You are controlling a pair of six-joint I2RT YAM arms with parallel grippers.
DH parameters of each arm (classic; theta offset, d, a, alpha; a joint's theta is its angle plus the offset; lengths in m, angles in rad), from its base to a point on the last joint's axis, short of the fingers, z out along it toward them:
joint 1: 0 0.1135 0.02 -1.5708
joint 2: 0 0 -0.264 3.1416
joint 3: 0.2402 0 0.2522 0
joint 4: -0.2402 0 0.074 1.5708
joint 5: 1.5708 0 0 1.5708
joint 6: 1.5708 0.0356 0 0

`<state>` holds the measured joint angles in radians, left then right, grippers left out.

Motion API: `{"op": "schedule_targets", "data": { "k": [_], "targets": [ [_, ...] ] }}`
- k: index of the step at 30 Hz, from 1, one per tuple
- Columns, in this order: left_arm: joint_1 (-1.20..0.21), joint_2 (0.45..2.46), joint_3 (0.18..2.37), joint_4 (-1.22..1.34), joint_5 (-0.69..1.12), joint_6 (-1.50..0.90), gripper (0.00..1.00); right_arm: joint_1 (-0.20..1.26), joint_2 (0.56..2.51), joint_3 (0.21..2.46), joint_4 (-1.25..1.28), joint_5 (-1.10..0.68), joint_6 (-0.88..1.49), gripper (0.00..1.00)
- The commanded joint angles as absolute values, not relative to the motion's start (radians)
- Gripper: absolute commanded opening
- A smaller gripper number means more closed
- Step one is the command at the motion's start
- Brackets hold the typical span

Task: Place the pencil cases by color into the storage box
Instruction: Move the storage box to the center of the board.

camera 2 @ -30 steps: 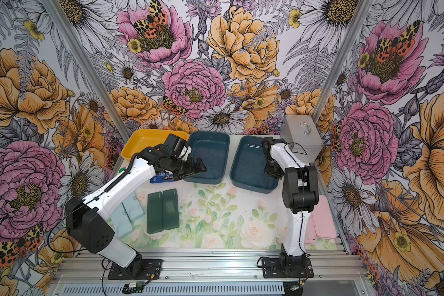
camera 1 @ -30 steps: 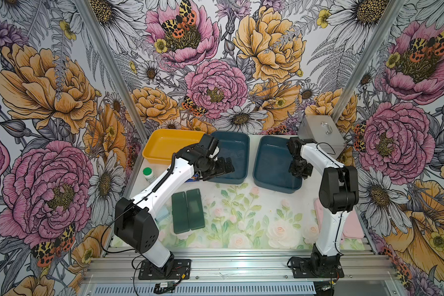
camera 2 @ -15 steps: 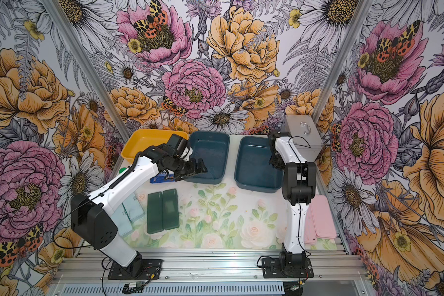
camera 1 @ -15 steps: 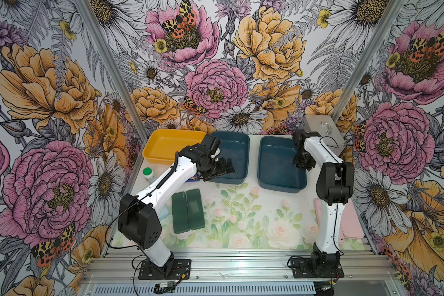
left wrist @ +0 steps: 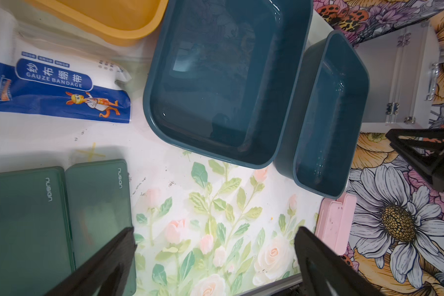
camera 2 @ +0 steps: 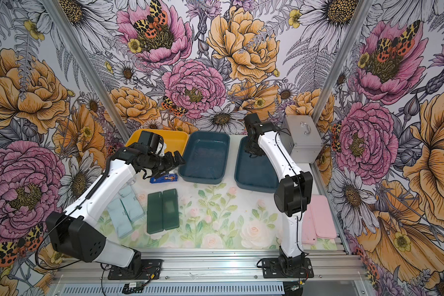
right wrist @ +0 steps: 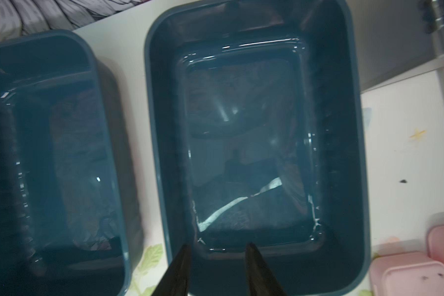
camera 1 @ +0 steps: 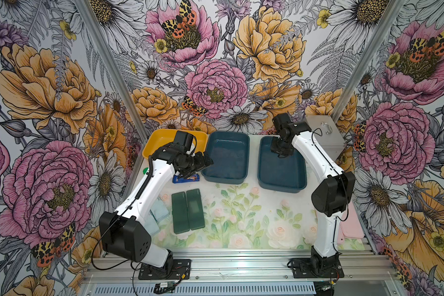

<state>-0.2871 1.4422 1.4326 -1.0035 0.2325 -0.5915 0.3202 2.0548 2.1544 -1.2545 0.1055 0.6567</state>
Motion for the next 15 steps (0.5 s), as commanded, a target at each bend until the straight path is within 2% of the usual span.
{"op": "schedule_targets", "data": {
  "k": [1,7,15],
  "targets": [
    [-0.274,1.38,1.386,-1.015,0.227,-0.578,0.99,0.359,2.179,2.25,-1.247,0.002,0.745,0.39],
    [-0.239,1.297,1.335,-1.03,0.235,-0.589,0.99,0.43,2.377,2.491,-1.249,-0.094,0.811,0.38],
    [-0.219,1.224,1.294,-1.058,0.237,-0.604,0.99,0.467,2.539,2.621,-1.246,-0.152,0.865,0.37]
  ]
}}
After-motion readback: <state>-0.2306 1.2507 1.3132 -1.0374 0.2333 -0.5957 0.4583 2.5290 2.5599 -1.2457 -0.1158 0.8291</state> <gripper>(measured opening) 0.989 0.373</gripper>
